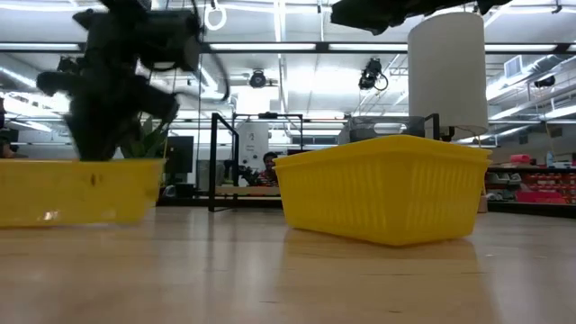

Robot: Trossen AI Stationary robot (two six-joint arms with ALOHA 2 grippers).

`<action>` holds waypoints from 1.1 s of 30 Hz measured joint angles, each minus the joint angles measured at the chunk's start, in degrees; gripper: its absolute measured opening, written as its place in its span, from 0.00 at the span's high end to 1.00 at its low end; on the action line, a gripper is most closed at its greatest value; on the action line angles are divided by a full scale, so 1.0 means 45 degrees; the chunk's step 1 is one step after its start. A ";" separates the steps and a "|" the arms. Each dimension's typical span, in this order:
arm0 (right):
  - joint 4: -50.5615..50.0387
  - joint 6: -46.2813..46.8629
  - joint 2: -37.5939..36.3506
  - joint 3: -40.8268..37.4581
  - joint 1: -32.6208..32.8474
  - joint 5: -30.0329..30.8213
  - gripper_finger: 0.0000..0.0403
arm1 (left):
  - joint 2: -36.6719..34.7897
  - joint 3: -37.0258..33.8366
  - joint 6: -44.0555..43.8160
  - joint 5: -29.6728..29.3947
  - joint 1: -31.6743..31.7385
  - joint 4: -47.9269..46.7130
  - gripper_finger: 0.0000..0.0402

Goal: Stack baskets on shelf by color
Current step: Stack the left yellow bin on top of the right stacked yellow bins

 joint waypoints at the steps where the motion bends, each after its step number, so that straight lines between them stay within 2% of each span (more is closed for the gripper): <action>1: -0.0201 0.0003 -0.0133 -0.0007 0.0001 -0.0004 0.54 | 0.0003 0.0373 0.0032 -0.0114 -0.0086 -0.0047 0.98; 7: -0.1594 0.0568 -0.1039 -0.0002 0.0011 -0.0006 0.54 | 0.0318 0.3082 0.0069 -0.1021 -0.0707 -0.0760 0.98; 13: -0.3581 0.1547 -0.2283 -0.0004 0.0026 -0.0022 0.54 | 0.1756 0.6158 0.1284 -0.2299 -0.1550 -0.0481 0.98; 16: -0.3658 0.1921 -0.2768 -0.0075 0.0088 -0.0030 0.54 | 0.2860 0.7856 0.2345 -0.2690 -0.1798 -0.0301 0.98; 22: -0.2823 0.2013 -0.3968 -0.1476 0.0362 0.0081 0.54 | 0.4539 1.0549 0.4609 -0.3099 -0.2051 -0.0269 0.98; 26: -0.2750 0.2434 -0.5116 -0.2100 0.0505 0.0331 0.54 | 0.5404 1.1390 0.6189 -0.2976 -0.2054 0.0330 0.98; 33: -0.2152 0.2977 -0.6837 -0.3268 0.0951 0.0320 0.54 | 0.6327 1.1416 0.9546 -0.2715 -0.1996 0.2492 0.97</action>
